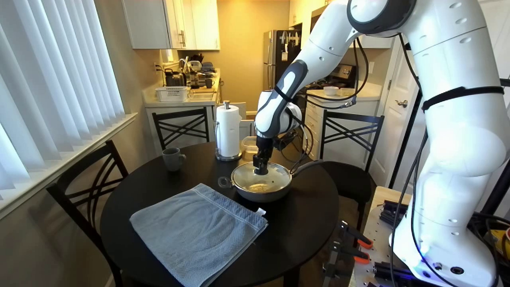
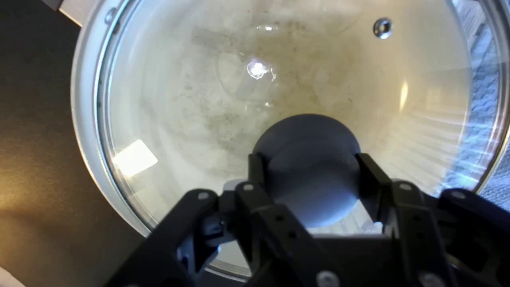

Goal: Put the lid on the pot

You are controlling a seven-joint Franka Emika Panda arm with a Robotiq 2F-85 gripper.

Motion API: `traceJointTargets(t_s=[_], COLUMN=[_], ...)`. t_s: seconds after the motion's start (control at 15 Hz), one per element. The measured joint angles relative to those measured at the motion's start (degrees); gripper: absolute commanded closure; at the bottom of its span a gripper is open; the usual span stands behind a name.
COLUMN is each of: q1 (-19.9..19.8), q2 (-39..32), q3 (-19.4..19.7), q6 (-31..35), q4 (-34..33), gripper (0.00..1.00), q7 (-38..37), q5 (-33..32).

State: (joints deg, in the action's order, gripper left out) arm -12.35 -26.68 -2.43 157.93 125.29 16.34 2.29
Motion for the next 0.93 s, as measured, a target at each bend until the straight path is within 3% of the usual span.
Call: traceJointTargets(t_s=[0.53,0.93], q1=[3.0,1.7], q2=[1.1,1.2], q3=[2.9,1.4], q6=[-0.2,-0.2], q4=[1.5,1.5], gripper=[0.67,0.67], q7=[-2.3,-2.4], q5=[-0.9,1.1])
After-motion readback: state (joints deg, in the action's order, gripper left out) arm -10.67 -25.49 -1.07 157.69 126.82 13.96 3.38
